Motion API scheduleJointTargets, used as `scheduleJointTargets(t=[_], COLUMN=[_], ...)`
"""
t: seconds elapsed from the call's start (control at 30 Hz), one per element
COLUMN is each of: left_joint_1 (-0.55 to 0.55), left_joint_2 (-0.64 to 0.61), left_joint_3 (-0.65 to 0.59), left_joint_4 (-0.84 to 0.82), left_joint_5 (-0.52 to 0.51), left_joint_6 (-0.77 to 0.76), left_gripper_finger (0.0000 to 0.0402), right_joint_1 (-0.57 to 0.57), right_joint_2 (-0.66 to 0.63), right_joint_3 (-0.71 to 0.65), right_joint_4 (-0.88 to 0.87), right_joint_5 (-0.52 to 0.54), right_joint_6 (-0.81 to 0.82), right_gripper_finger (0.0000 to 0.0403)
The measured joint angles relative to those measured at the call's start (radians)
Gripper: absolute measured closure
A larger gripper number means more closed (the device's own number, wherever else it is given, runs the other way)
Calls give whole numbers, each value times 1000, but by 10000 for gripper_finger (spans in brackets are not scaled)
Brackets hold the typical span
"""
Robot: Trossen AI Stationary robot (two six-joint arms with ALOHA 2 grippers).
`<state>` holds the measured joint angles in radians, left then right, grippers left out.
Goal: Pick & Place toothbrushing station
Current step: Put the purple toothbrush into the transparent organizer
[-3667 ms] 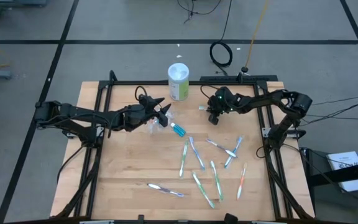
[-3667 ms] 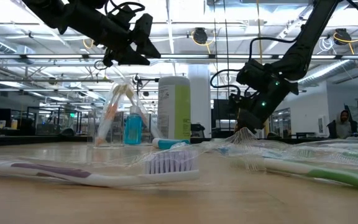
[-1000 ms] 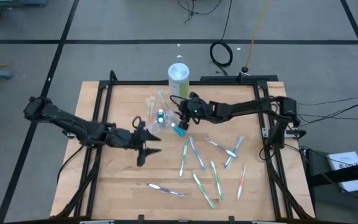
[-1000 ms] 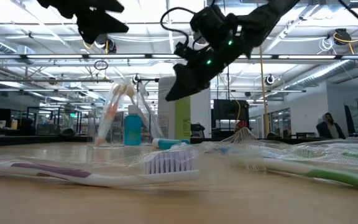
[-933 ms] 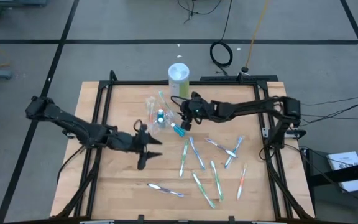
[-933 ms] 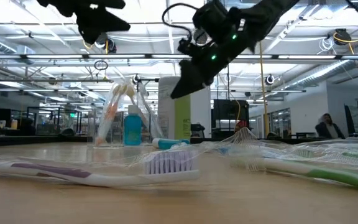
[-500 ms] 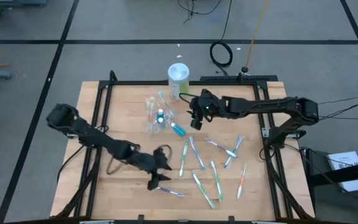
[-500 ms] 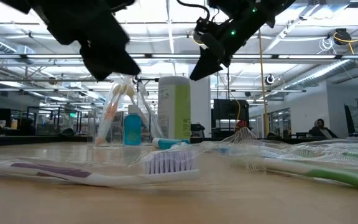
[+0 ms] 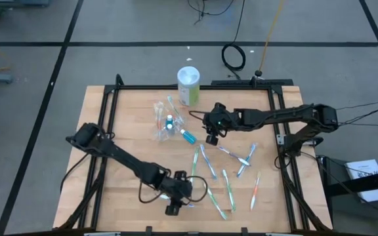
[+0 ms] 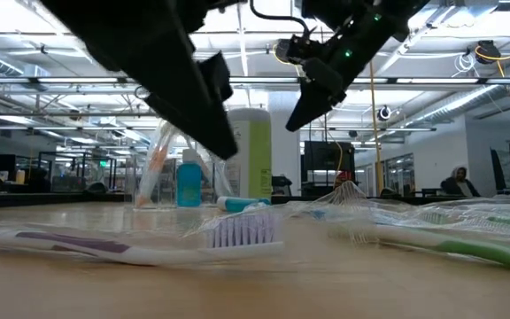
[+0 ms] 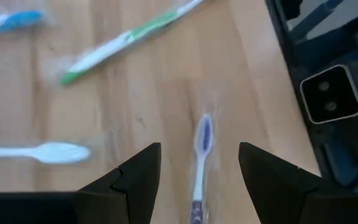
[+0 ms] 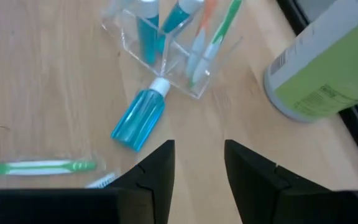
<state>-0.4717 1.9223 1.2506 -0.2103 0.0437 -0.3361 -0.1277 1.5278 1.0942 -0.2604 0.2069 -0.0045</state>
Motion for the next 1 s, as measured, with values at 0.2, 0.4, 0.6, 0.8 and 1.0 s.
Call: scheduleJointTargets(t=[0.2, 0.4, 0.6, 0.8, 1.0], left_joint_1=[-11, -40, -52, -42, -31], left_joint_2=[90, 127, 136, 137, 139], left_joint_3=[0, 3, 5, 4, 3], left_joint_4=[35, 39, -6, -26, -36], left_joint_5=[4, -2, -31, -32, -25], left_joint_6=[-16, -15, -22, -9, 17], left_gripper_finger=[179, 183, 239, 290, 324], right_joint_1=[-1, -4, -3, -2, -2], right_joint_2=[-1, -1, -1, -1, -1], right_joint_3=[-77, -152, -179, -186, -186], right_joint_4=[79, 181, 190, 190, 207], right_joint_5=[2, 2, 1, 2, 2], right_joint_6=[27, 29, 99, 115, 113], right_gripper_finger=[273, 273, 273, 273, 273])
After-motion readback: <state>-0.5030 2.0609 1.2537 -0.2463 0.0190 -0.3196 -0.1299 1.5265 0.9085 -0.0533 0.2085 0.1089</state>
